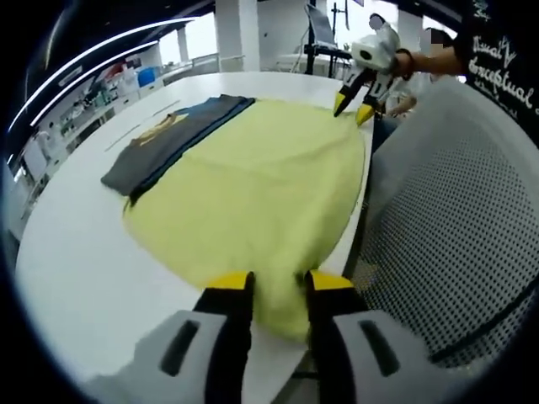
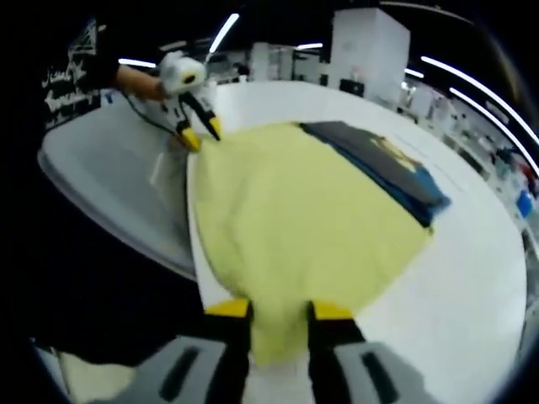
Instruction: Fold the garment on the visible template until the final outline fits inside the template.
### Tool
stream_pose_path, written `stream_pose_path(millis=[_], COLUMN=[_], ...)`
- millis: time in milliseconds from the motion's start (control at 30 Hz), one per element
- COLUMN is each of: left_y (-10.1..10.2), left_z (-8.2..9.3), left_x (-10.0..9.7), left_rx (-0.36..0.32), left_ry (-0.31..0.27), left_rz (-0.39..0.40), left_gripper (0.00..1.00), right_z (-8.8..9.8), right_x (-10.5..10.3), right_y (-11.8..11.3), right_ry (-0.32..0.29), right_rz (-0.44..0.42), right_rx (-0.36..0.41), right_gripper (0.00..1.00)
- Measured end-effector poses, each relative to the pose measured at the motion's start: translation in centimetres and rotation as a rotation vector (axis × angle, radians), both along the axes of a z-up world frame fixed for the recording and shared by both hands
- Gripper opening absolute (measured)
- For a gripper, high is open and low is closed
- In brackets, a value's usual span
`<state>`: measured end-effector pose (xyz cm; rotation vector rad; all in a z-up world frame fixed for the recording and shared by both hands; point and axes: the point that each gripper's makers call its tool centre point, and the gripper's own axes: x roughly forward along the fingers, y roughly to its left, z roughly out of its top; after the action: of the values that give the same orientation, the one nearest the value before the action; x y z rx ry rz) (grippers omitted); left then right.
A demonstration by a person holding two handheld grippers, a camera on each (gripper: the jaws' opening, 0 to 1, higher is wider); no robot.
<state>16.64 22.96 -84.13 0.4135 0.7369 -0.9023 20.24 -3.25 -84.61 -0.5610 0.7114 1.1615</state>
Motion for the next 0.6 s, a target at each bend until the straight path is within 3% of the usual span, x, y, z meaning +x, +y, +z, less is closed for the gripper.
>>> stream_pose_path(millis=[167, 600], left_y=[-0.2, 1.0], left_z=[0.0, 0.2], left_x=[0.3, 0.4], left_rx=[0.03, 0.052], left_ry=[-0.009, 0.005], left_rz=[-0.01, 0.053], left_gripper=[0.06, 0.0], right_z=[0.0, 0.4], right_x=[0.7, 0.3], right_y=[-0.4, -0.6], right_ry=[-0.006, 0.082], right_rz=[-0.032, -0.098], right_rx=[0.002, 0.081], right_gripper=[0.03, 0.0])
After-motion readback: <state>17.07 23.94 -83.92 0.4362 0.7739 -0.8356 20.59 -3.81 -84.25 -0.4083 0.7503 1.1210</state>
